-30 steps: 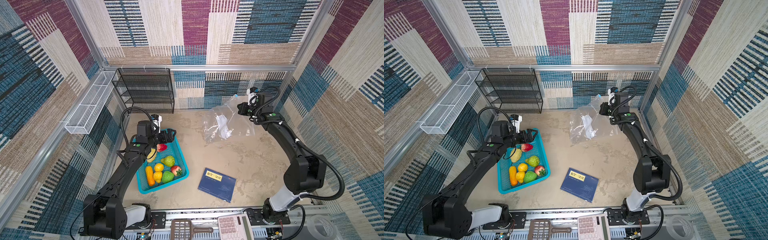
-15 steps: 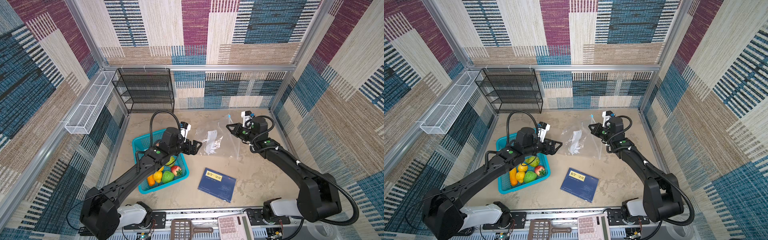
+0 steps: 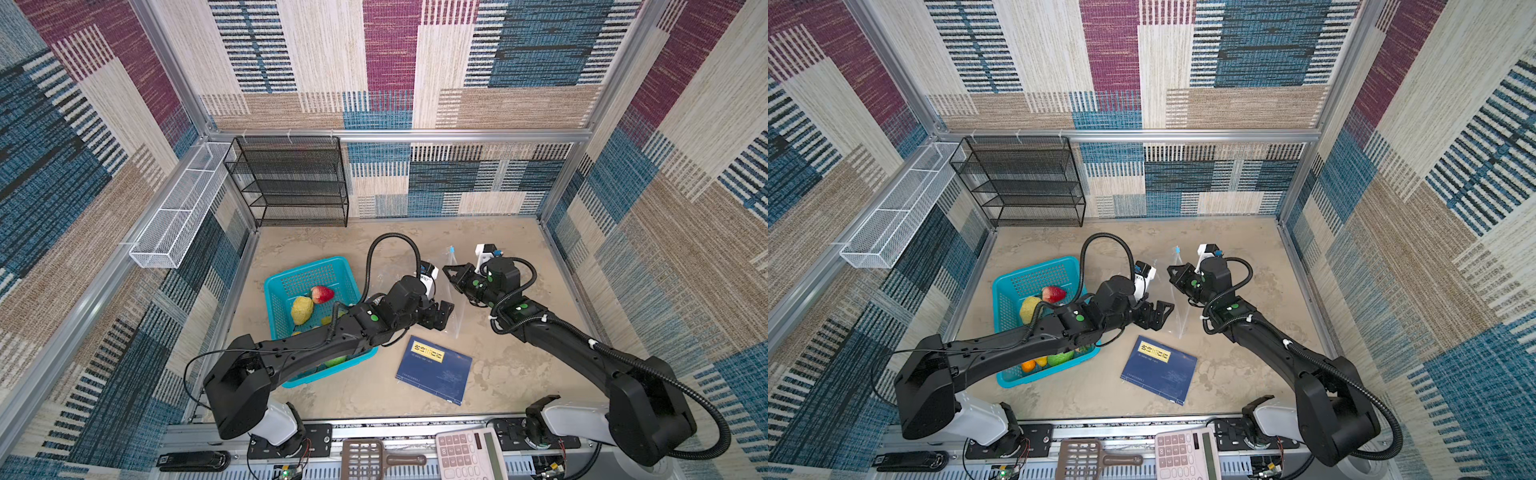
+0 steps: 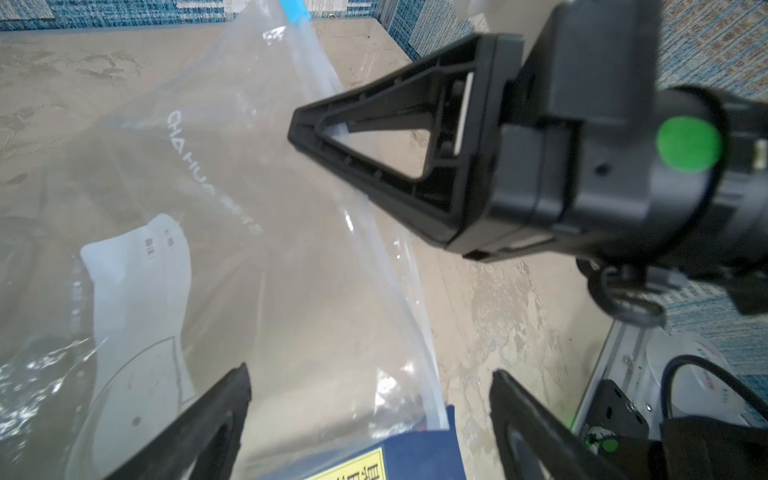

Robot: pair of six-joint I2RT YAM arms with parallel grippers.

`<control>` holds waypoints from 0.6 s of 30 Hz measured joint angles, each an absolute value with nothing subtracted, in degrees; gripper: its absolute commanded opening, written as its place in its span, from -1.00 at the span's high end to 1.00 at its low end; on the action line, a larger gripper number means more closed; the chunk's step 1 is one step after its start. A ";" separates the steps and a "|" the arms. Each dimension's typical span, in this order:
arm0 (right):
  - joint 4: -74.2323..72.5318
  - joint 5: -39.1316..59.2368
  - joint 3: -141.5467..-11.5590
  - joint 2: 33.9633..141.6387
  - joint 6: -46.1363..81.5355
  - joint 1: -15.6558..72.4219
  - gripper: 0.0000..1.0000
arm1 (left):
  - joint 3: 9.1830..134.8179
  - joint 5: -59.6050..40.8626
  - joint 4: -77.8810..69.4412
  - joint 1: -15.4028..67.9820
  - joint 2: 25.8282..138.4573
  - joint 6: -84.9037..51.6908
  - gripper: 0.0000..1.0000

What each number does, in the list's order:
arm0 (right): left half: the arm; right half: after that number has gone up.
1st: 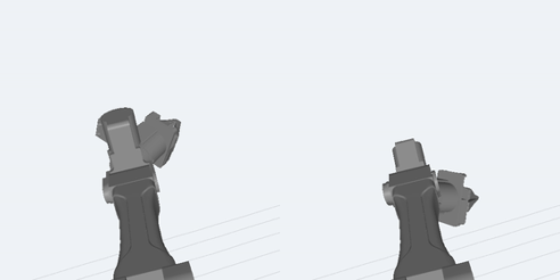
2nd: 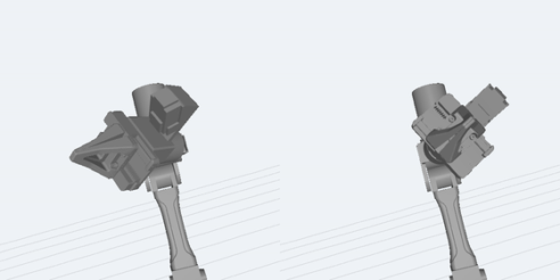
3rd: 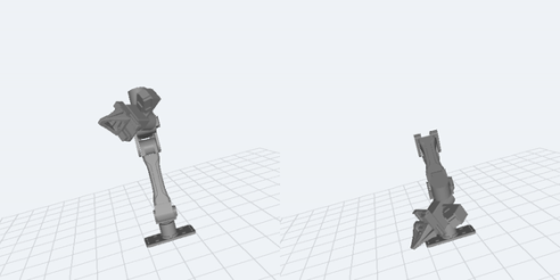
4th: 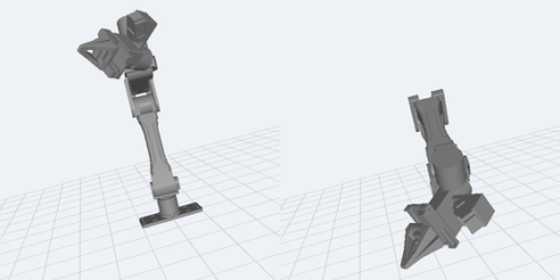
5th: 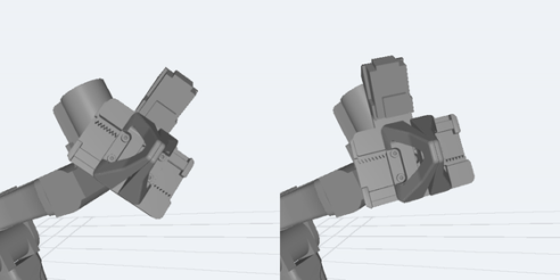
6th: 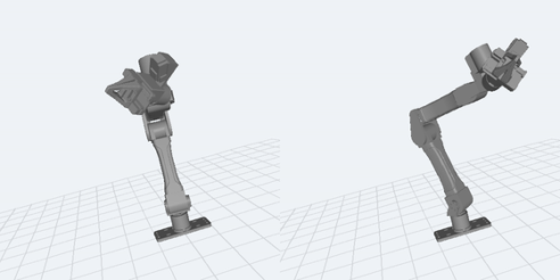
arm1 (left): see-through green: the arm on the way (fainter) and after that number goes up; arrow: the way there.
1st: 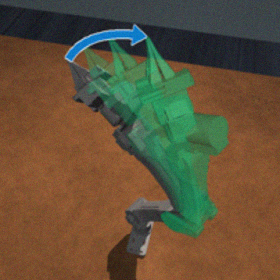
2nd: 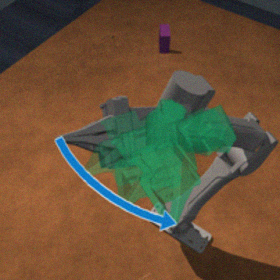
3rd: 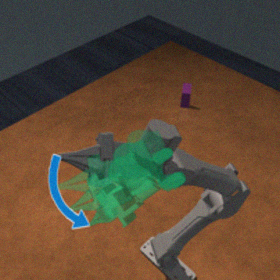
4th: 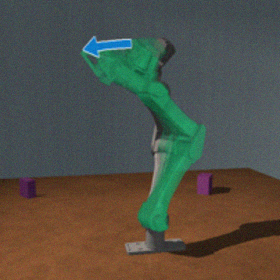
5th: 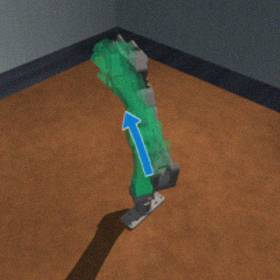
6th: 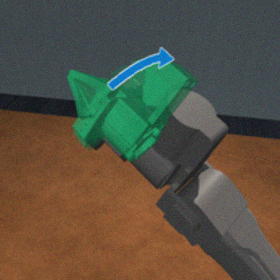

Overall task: Place the food in the zip-top bag and seal the zipper
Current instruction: 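Reach the left gripper to the bag mouth and pinch the opposite zipper edge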

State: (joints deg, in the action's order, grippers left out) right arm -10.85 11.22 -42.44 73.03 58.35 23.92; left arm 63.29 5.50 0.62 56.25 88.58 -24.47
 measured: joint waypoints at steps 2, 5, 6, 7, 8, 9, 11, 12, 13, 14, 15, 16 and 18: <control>-10.87 10.07 -42.19 73.03 59.29 24.16 1.00 | 64.79 7.64 0.34 57.17 90.96 -24.21 -0.79; -10.87 9.87 -41.93 72.90 59.96 24.69 1.00 | 66.46 10.44 0.21 57.39 94.06 -24.18 -0.64; -10.90 9.87 -41.93 72.82 60.16 24.73 1.00 | 66.74 11.11 0.23 57.39 94.80 -24.21 -0.58; -10.90 9.87 -41.91 72.62 60.23 24.80 1.00 | 67.09 12.14 0.19 57.39 95.59 -24.21 -0.48; -10.96 9.87 -41.85 72.44 60.40 24.84 1.00 | 67.42 13.02 0.21 57.39 96.27 -24.18 -0.36; -10.98 9.87 -41.80 72.38 60.47 24.91 1.00 | 67.64 13.56 0.23 57.41 96.68 -24.18 -0.25; -11.07 9.85 -41.56 72.20 60.77 25.02 1.00 | 68.10 14.92 -0.23 57.49 97.58 -23.99 -0.06; -11.07 9.85 -41.50 72.10 61.01 25.06 1.00 | 68.31 15.35 -0.40 57.49 97.95 -23.94 0.04; -11.07 9.85 -41.47 72.01 61.01 25.06 1.00 | 68.55 15.92 -0.58 57.49 98.32 -23.83 0.15; -11.11 9.85 -41.47 71.96 61.01 25.06 1.00 | 68.84 16.19 -0.60 57.49 98.67 -23.81 0.26; -11.14 9.87 -41.47 71.92 61.01 25.06 1.00 | 69.06 16.38 -0.69 57.49 98.91 -23.81 0.38; -11.18 9.87 -41.43 71.92 61.01 25.06 1.00 | 69.21 16.53 -0.69 57.49 99.04 -23.81 0.49; -11.20 9.87 -41.28 71.92 61.01 25.06 0.98 | 69.21 16.60 -0.80 57.49 99.09 -23.81 0.67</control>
